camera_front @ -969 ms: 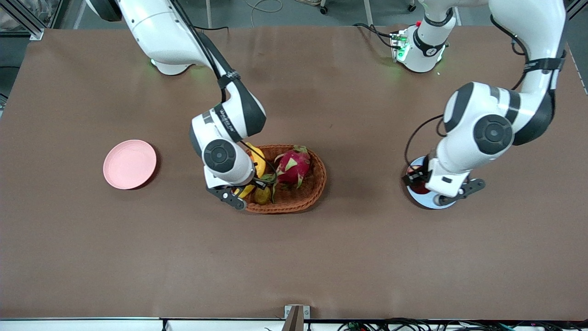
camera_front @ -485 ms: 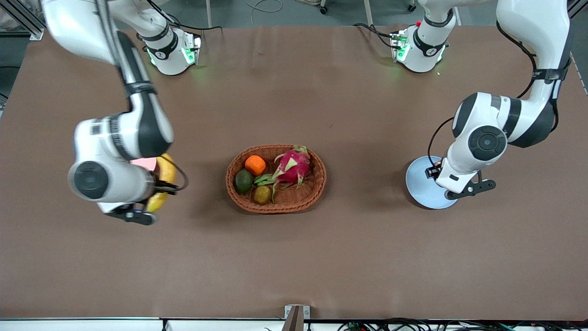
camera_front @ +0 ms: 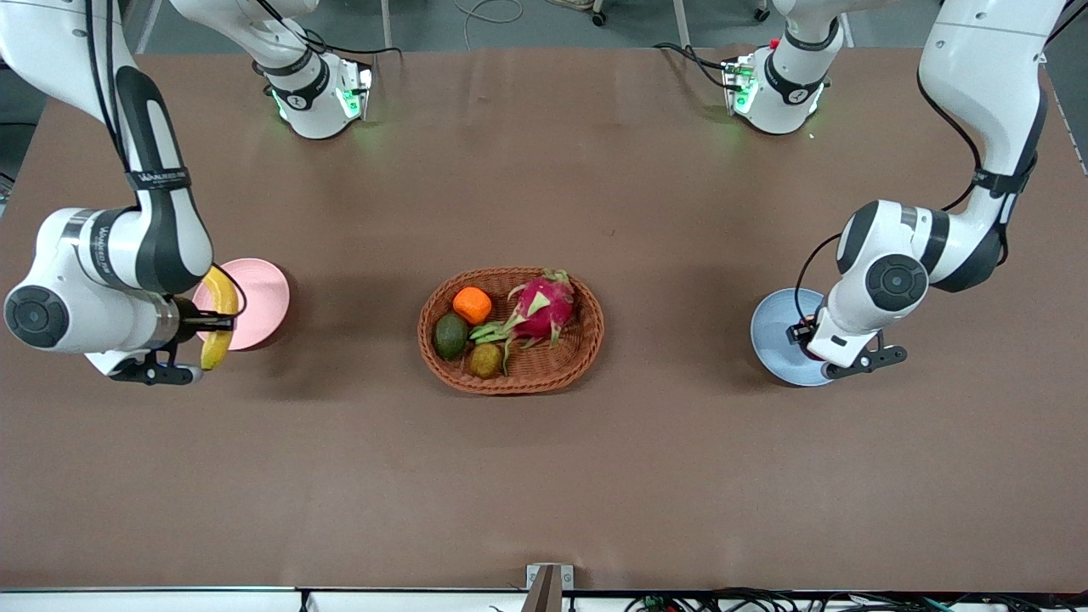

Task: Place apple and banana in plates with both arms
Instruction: 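Carry the banana to the pink plate while the left gripper carries the apple, then lower the banana onto the pink plate while the left gripper releases the apple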

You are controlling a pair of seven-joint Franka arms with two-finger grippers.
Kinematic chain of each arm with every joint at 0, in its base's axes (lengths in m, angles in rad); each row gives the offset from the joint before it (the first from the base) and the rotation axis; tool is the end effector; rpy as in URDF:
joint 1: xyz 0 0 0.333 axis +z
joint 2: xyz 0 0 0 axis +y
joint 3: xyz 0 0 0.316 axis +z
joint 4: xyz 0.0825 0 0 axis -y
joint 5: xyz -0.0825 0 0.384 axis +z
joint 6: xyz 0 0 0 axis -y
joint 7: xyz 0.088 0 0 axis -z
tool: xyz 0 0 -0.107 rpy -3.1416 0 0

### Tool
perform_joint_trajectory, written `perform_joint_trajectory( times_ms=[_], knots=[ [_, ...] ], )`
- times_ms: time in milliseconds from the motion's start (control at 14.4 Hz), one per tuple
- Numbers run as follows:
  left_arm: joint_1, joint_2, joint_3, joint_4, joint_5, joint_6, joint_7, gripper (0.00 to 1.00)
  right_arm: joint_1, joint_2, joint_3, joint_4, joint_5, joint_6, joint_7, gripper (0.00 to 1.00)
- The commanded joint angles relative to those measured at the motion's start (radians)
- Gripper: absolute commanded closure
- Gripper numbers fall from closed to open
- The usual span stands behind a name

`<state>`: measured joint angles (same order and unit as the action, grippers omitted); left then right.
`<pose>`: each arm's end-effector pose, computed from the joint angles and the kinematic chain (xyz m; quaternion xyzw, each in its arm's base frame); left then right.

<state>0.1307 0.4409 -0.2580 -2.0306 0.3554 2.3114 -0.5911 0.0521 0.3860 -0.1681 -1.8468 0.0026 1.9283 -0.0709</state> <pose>0.5812 -0.0657 0.2224 -0.9895 -0.1098 0.0384 0.0858 0.5976 -0.0643 0.2983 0.9881 -0.0216 -0.1512 0.0169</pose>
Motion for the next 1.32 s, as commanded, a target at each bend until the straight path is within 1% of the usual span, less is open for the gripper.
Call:
perform_joint_trajectory(
  times_ms=[0, 138, 277, 346, 415, 554, 762, 900, 1038, 1108, 1177, 1246],
  knots=[
    [0.006, 0.007, -0.007, 0.009, 0.022, 0.017, -0.004, 0.44, -0.089, -0.062, 0.022, -0.118, -0.021, 0.096, -0.088, 0.75],
    [0.006, 0.002, -0.009, 0.012, 0.022, 0.016, -0.004, 0.0, -0.1, -0.062, 0.024, -0.161, -0.018, 0.158, -0.101, 0.75],
    [0.004, -0.014, -0.01, 0.013, 0.022, 0.005, -0.004, 0.0, -0.106, -0.062, 0.027, -0.181, 0.016, 0.187, -0.098, 0.75],
    [0.004, -0.033, -0.012, 0.013, 0.022, -0.003, -0.007, 0.0, -0.106, -0.062, 0.027, -0.19, 0.055, 0.189, -0.098, 0.75],
    [0.003, -0.056, -0.015, 0.032, 0.019, -0.018, -0.006, 0.0, -0.106, -0.064, 0.027, -0.204, 0.077, 0.189, -0.098, 0.75],
    [0.001, -0.085, -0.027, 0.088, 0.01, -0.117, -0.004, 0.0, -0.1, -0.072, 0.027, -0.224, 0.105, 0.199, -0.098, 0.75],
    [0.003, -0.122, -0.081, 0.237, 0.007, -0.313, -0.004, 0.0, -0.09, -0.075, 0.032, -0.285, 0.125, 0.283, -0.099, 0.75],
    [0.004, -0.13, -0.112, 0.369, 0.001, -0.468, 0.022, 0.0, -0.083, -0.076, 0.033, -0.336, 0.125, 0.357, -0.099, 0.75],
    [0.004, -0.133, -0.116, 0.476, -0.051, -0.587, 0.086, 0.0, -0.077, -0.075, 0.032, -0.367, 0.125, 0.412, -0.101, 0.73],
    [0.007, -0.139, -0.115, 0.524, -0.078, -0.634, 0.127, 0.0, -0.075, -0.073, 0.032, -0.371, 0.125, 0.417, -0.101, 0.55],
    [0.007, -0.151, -0.112, 0.553, -0.088, -0.67, 0.166, 0.0, -0.072, -0.078, 0.032, -0.368, 0.125, 0.405, -0.098, 0.11],
    [0.007, -0.171, -0.109, 0.561, -0.092, -0.682, 0.178, 0.0, -0.072, -0.102, 0.032, -0.365, 0.125, 0.385, -0.096, 0.0]
  ],
)
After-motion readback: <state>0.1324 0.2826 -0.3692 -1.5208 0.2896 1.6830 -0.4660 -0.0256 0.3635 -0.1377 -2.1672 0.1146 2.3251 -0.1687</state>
